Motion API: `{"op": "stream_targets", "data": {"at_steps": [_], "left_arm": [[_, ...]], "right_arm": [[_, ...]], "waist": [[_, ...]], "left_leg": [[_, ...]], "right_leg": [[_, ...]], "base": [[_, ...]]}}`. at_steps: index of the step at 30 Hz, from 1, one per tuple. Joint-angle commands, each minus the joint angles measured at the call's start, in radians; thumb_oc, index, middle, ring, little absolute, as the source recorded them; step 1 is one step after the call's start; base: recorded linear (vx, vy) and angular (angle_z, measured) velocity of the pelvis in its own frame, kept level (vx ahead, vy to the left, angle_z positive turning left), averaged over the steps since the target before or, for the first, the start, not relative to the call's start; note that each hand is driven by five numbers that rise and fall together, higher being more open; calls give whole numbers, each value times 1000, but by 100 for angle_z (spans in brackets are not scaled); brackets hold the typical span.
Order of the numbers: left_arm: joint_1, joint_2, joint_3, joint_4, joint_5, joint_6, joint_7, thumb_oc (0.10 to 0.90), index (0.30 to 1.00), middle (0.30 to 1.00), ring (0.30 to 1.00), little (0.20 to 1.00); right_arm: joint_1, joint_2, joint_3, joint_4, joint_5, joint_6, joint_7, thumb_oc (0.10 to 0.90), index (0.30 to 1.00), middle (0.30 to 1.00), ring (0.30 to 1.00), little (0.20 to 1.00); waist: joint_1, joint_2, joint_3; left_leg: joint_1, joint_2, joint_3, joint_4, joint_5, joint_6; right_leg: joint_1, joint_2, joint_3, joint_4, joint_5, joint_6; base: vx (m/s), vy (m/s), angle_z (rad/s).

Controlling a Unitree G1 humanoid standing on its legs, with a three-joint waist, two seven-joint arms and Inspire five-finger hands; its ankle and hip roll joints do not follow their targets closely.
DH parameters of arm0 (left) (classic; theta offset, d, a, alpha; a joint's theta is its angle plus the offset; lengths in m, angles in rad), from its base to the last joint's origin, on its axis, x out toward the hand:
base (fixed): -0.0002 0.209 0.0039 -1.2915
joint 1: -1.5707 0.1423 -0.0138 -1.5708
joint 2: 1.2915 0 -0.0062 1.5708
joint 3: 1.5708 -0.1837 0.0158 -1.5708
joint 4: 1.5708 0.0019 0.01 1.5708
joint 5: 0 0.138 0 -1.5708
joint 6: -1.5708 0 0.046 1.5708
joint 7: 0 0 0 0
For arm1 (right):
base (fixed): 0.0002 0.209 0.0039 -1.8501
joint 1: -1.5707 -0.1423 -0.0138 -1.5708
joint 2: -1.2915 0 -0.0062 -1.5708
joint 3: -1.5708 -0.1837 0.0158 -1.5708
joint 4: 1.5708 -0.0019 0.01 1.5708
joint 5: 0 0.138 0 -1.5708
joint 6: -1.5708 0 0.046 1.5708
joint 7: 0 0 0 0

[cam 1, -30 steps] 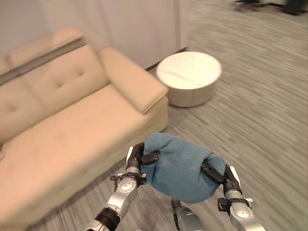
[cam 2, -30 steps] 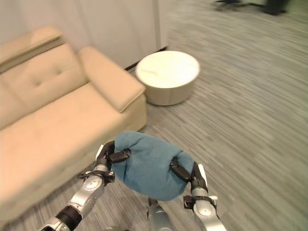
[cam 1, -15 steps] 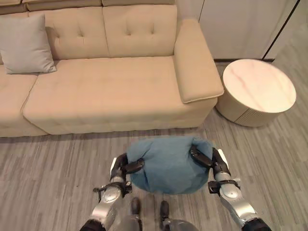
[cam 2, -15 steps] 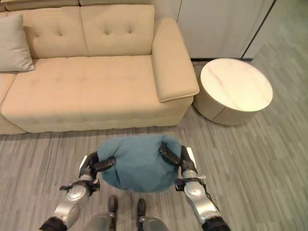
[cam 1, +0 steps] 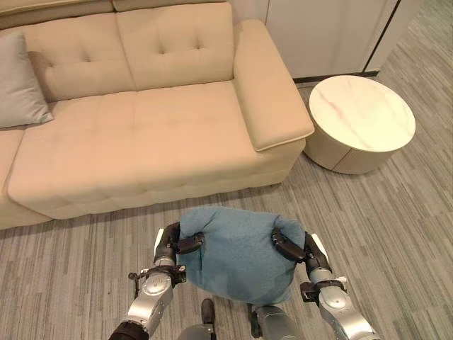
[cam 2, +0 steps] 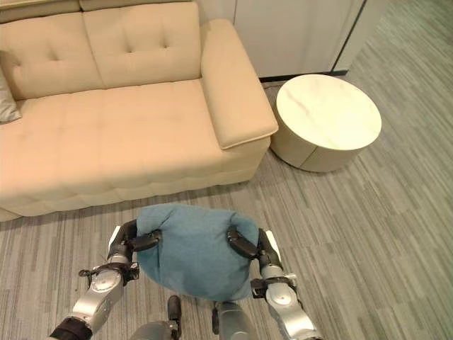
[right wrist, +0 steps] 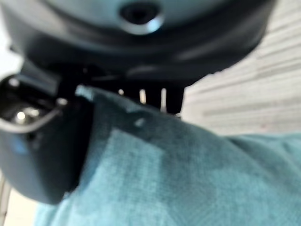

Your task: Pick up all the scattered cushions and arrange them neatly on the sofa.

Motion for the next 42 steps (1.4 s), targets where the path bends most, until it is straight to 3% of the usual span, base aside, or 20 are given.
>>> {"op": "stream_targets", "data": {"at_steps": [1,4,5,6,7,8,9,12,14,15,18,21,23,26,28,34,36,37,39,42], "left_arm": [[-110,-75,-104,-144,29,-116,-58,400,300,300,300,300],[-117,-84,-111,-141,23,-115,-59,400,300,300,300,300],[-138,-107,-135,-135,12,-116,-62,400,300,300,300,300],[-138,-107,-135,-135,12,-116,-62,400,300,300,300,300],[-156,-107,-145,-137,-11,-126,-67,400,300,300,300,300],[-156,-107,-145,-137,-11,-126,-67,400,300,300,300,300],[-165,-100,-149,-155,-24,-127,-70,400,300,300,300,300],[-158,-102,-132,-173,-19,-123,-70,400,300,300,300,300],[-158,-102,-132,-173,-19,-123,-70,400,300,300,300,300],[-150,-100,-110,-186,-13,-122,-52,400,300,300,300,300],[-142,-80,-87,-203,-9,-117,-34,400,300,300,300,300],[-142,-80,-87,-204,-9,-117,-34,400,300,300,300,300],[-107,-53,-58,-196,15,-110,-45,400,300,300,300,300],[-98,-49,-57,-195,19,-109,-47,400,300,300,300,300],[-85,-14,-47,-199,41,-104,-41,400,300,300,300,300],[-104,32,-20,-237,79,-116,-13,400,300,300,300,300],[-141,32,1,-254,98,-128,6,400,300,300,300,300],[-141,32,1,-254,98,-128,6,400,300,300,300,300],[-177,42,43,-265,122,-149,47,400,300,300,300,300],[-193,46,80,-271,130,-160,61,400,300,300,300,300]], "right_arm": [[-50,14,-19,-185,-5,-139,30,400,300,300,300,300],[-43,9,-21,-194,-13,-139,35,400,300,300,300,300],[-58,-11,-15,-198,-5,-148,36,400,300,300,300,300],[-58,-12,-15,-197,-5,-148,36,400,300,300,300,300],[-70,-32,-16,-202,0,-153,34,400,300,300,300,300],[-70,-32,-16,-202,0,-153,34,400,300,300,300,300],[-89,-47,-23,-205,10,-155,20,400,300,300,300,300],[-111,-55,-16,-216,13,-162,21,400,300,300,300,300],[-111,-55,-15,-216,13,-162,21,400,300,300,300,300],[-143,-58,4,-207,12,-168,19,400,300,300,300,300],[-178,-58,19,-187,15,-173,12,400,300,300,300,300],[-179,-57,19,-186,15,-173,12,400,300,300,300,300],[-139,-40,11,-185,17,-167,37,400,300,300,300,300],[-132,-38,10,-192,16,-164,45,400,300,300,300,300],[-119,-9,7,-218,-2,-159,60,400,300,300,300,300],[-137,8,-5,-273,-38,-172,48,400,300,300,300,300],[-151,-7,-33,-302,-47,-187,30,400,300,300,300,300],[-152,-7,-33,-302,-47,-187,30,400,300,300,300,300],[-184,-26,-37,-314,-47,-198,15,400,300,300,300,300],[-169,-28,-52,-350,-38,-194,20,400,300,300,300,300]], "waist": [[-32,5,-117],[-37,-7,-134],[-44,-2,-161],[-45,0,-161],[-37,-13,-146],[-38,-13,-147],[-4,-35,-119],[22,-40,-125],[24,-41,-123],[61,-28,-115],[99,-34,-98],[96,-35,-95],[113,-40,-115],[118,-47,-123],[127,-88,-145],[116,-112,-154],[86,-105,-154],[86,-105,-154],[61,-95,-134],[39,-95,-116]], "left_leg": [[118,-61,-83,-1,-161,-52],[135,-64,-107,28,-194,-54],[129,-29,-131,189,-219,-82],[125,-28,-134,197,-223,-82],[-42,-3,-108,508,-107,-110],[-43,-4,-109,509,-107,-110],[-164,21,-16,633,-87,-77],[-209,19,43,486,-137,-62],[-203,17,45,481,-136,-61],[-219,71,31,167,-26,-90],[-270,104,-50,-48,66,-130],[-264,102,-52,-56,70,-131],[-266,155,-17,-64,136,-156],[-264,153,-8,-40,134,-150],[-272,124,16,52,101,-117],[-258,82,30,75,39,-75],[-204,33,14,40,22,-65],[-203,33,13,40,22,-65],[-124,-18,-12,24,-7,-59],[-105,-88,-72,98,-55,-49]], "right_leg": [[7,11,19,-46,27,62],[25,14,63,-15,42,59],[85,49,78,30,49,40],[85,50,76,30,49,39],[146,43,51,31,57,10],[145,43,51,31,57,10],[229,44,29,-6,31,-36],[256,43,-1,-26,-1,-33],[260,42,0,-26,-3,-33],[309,67,-29,-25,-73,-37],[355,89,-33,-5,-137,-53],[358,88,-35,-4,-139,-53],[430,83,-18,0,-193,-38],[434,69,-11,1,-196,-31],[400,11,-8,76,-184,16],[302,-17,-13,206,-107,54],[234,60,48,136,-133,14],[235,60,47,136,-133,14],[124,128,67,67,-82,6],[162,137,107,55,-77,-14]], "base": [[324,-181,52],[322,-217,115],[619,-431,82],[592,-479,102],[159,-175,104],[337,-384,90],[263,-233,7],[271,-93,-10],[213,55,2],[469,147,-2],[359,125,24],[190,133,-22],[569,460,-6],[226,263,-22],[316,409,5],[177,202,-14],[262,134,35],[278,92,52],[313,60,52],[187,-3,94]]}}
